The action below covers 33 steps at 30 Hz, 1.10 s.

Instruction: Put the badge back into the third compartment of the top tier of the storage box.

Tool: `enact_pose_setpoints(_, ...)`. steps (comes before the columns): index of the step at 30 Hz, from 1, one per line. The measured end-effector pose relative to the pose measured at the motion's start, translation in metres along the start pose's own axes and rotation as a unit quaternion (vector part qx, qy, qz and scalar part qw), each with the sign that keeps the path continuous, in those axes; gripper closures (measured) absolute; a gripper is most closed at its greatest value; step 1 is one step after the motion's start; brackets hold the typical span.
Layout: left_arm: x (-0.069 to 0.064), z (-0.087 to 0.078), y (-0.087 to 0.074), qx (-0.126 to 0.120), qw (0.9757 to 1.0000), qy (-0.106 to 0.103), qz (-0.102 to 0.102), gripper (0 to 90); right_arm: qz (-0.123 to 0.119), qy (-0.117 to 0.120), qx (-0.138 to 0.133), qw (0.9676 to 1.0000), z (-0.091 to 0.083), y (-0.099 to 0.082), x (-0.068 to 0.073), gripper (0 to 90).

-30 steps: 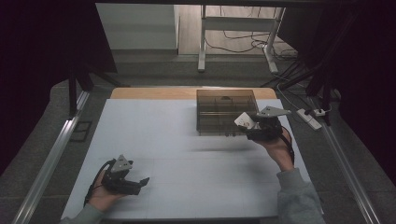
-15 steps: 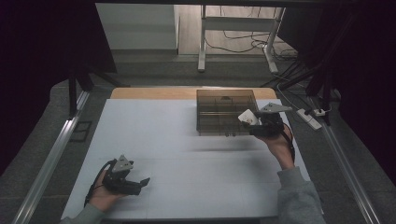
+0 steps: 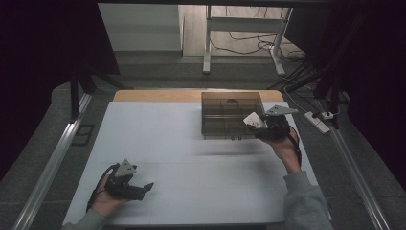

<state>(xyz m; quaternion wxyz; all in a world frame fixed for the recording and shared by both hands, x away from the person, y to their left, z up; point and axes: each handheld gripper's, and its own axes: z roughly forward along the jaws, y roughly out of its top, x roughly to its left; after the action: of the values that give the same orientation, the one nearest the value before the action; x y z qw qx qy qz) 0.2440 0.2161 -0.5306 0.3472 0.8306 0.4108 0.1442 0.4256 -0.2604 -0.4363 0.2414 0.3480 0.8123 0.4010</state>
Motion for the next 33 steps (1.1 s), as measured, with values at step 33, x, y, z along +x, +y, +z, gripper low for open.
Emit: enact_pose_setpoints(33, 0.001, -0.002, -0.001, -0.003, 1.0000, 0.002, -0.002, 8.3, -0.013, 0.082, -0.018, 0.9964, -0.007, 0.001, 0.022, 31.2)
